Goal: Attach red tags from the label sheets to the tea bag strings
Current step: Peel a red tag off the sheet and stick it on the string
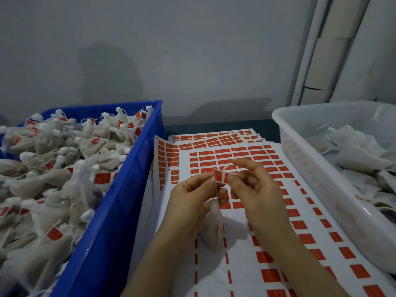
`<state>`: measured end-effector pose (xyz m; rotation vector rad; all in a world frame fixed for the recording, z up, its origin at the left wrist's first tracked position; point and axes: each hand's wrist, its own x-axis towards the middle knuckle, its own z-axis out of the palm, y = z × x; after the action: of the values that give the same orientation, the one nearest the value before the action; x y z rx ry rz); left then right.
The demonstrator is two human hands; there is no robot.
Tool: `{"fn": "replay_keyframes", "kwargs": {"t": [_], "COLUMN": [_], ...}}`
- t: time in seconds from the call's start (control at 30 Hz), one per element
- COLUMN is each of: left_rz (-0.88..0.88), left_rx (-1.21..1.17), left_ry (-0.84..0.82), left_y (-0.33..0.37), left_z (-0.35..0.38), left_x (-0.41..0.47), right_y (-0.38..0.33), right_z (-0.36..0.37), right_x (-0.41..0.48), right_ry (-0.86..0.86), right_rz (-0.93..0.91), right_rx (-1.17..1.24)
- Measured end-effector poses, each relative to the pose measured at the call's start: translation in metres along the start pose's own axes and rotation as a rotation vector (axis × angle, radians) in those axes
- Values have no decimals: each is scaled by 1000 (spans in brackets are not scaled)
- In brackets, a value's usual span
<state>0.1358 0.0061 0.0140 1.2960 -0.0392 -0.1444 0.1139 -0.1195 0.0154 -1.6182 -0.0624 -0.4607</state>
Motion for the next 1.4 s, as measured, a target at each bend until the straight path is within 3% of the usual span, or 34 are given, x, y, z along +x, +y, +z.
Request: {"fn": "replay_keyframes", "kwargs": {"t": [0.7, 0.9, 1.17, 1.4], "left_rz": [107, 209, 212, 226], "left_rx": [164, 244, 264, 285], "left_ry": [-83, 20, 73, 63], "left_y": [0, -1, -3, -3], "left_z": [3, 9, 9, 10], "left_x": [-5, -8, -8, -8], "right_y": [5, 1, 1, -2], "right_z": [-2, -3, -4, -6], "right_x": [1, 1, 2, 4], "right_ry": [32, 26, 26, 8], "right_rz": [9, 11, -30, -96], "right_rx": [5, 15, -218, -244]}}
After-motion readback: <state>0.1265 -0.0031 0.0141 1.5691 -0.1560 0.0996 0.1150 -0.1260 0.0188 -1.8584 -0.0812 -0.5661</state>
